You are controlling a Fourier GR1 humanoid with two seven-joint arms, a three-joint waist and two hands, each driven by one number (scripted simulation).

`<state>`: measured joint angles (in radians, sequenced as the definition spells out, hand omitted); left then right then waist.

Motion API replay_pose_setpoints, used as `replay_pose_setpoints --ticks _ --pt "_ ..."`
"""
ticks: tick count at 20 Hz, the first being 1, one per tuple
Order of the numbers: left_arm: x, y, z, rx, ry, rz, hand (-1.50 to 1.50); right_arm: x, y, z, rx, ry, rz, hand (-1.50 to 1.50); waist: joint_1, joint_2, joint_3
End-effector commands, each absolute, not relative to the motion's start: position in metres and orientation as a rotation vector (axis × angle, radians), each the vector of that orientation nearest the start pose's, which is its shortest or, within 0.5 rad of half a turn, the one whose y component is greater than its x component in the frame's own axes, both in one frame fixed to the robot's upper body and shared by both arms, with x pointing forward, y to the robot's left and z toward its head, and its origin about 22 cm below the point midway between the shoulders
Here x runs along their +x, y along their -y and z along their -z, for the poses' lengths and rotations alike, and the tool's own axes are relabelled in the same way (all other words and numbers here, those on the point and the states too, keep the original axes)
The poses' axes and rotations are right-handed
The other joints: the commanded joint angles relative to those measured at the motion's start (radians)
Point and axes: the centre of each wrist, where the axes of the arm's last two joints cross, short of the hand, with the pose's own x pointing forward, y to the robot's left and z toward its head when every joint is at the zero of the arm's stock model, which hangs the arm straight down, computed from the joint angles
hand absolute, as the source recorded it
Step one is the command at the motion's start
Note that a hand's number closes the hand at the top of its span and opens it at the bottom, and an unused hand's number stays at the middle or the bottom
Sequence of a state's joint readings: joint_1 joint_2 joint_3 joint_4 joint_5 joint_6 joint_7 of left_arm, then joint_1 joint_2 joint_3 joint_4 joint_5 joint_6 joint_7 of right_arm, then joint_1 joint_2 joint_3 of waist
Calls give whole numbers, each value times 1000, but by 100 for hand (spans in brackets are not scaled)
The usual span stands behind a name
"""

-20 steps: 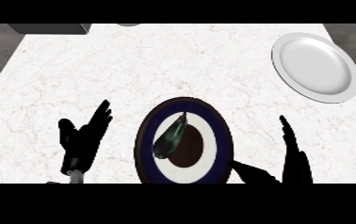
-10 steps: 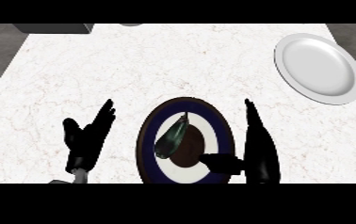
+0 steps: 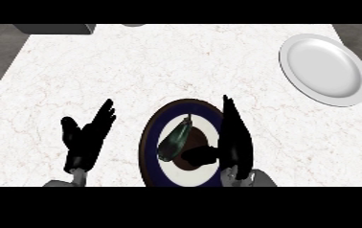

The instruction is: Pick the eggplant from the plate and place it in the plate

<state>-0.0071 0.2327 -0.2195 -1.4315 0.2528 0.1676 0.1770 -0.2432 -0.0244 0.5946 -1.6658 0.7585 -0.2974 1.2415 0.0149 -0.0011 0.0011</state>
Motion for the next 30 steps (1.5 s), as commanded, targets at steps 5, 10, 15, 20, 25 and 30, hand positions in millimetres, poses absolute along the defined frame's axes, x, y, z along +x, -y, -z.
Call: replay_pose_setpoints --ticks 5,10,15,20,25,30 --pt "226 -245 34 -12 1191 24 0 238 43 -58 -595 762 -327 -150 11 3 -2" --pt "239 -232 33 -9 1186 6 0 248 46 -55 -648 737 -360 -150 -11 1 -2" --pt "229 -231 34 -15 1172 13 0 259 48 -46 -682 670 -388 -150 -8 -1 -2" --pt "232 -227 32 -24 1187 30 0 257 38 -32 -668 634 -429 -150 2 0 -2" --pt "230 -227 44 -12 1166 30 0 261 37 -19 -632 641 -419 -150 1 4 -2" --pt "228 -251 41 2 1180 40 0 256 24 -13 -602 602 -577 150 14 4 -2"
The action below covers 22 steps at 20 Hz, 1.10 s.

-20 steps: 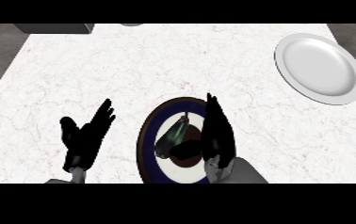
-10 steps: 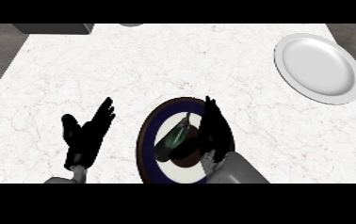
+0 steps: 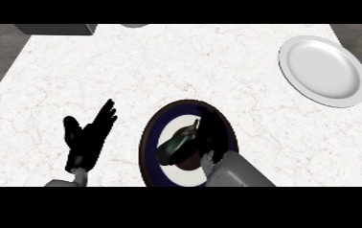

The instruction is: Pick the eggplant from the plate and place it in the plate

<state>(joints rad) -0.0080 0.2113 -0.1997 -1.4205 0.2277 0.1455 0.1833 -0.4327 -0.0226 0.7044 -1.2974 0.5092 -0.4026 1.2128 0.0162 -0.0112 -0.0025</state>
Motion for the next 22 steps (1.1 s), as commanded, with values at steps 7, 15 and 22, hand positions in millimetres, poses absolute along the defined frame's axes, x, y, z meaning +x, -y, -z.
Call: replay_pose_setpoints --ticks 7,15,22 --pt "239 -240 28 -13 1191 21 0 268 17 -13 -681 642 -592 150 0 12 2" --pt "242 -226 27 -17 1215 52 0 384 119 -48 -1014 641 -279 150 36 42 -1" --pt "249 -218 20 -67 1230 102 0 443 193 -120 -1430 827 -46 150 101 62 -3"
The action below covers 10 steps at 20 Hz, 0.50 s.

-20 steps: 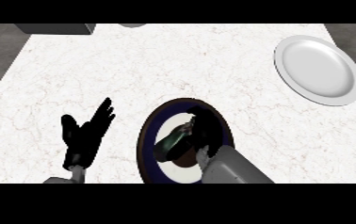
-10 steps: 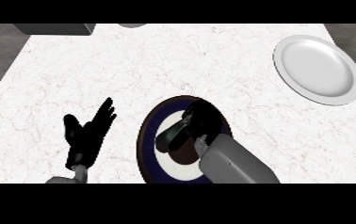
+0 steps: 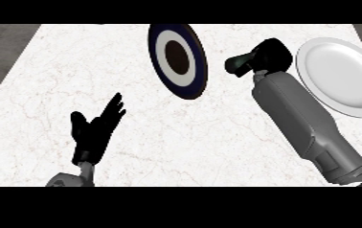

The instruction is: Pick the eggplant from the plate and place it in the plate

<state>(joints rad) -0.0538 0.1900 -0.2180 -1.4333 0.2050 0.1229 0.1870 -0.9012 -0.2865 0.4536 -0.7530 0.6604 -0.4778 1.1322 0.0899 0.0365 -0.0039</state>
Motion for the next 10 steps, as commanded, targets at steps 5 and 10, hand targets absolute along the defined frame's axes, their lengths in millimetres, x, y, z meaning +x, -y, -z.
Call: replay_pose_setpoints --ticks 5,10 --pt "250 -210 18 -88 1244 129 0 461 207 -153 -1582 852 126 150 49 7 0" --pt "248 -216 23 -70 1217 118 0 468 232 -167 -1645 872 311 150 32 4 2"
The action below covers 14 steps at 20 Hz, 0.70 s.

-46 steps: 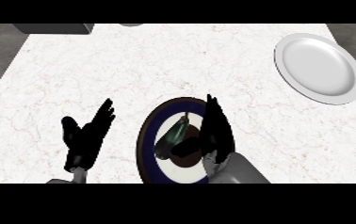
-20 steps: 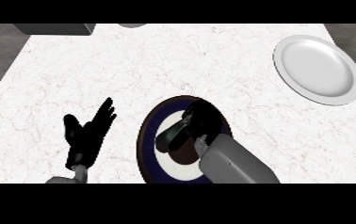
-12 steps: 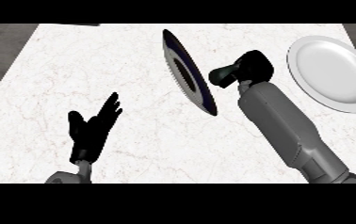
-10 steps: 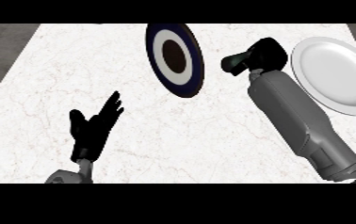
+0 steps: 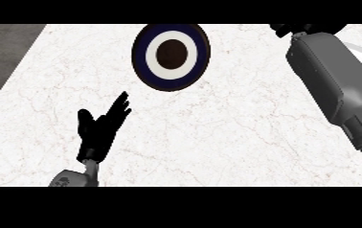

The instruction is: Pick the eggplant from the plate and place it in the plate

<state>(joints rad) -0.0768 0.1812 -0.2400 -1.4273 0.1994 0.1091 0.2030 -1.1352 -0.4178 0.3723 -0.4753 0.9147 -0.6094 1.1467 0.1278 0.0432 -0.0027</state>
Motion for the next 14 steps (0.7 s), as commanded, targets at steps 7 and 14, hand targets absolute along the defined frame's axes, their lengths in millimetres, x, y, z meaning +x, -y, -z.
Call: replay_pose_setpoints --ticks 7,14 --pt "251 -219 22 -48 1232 89 0 469 261 -168 -1665 969 508 150 -29 -4 4" --pt "248 -224 23 -38 1221 60 0 454 318 -127 -1830 842 540 150 -59 -13 2"
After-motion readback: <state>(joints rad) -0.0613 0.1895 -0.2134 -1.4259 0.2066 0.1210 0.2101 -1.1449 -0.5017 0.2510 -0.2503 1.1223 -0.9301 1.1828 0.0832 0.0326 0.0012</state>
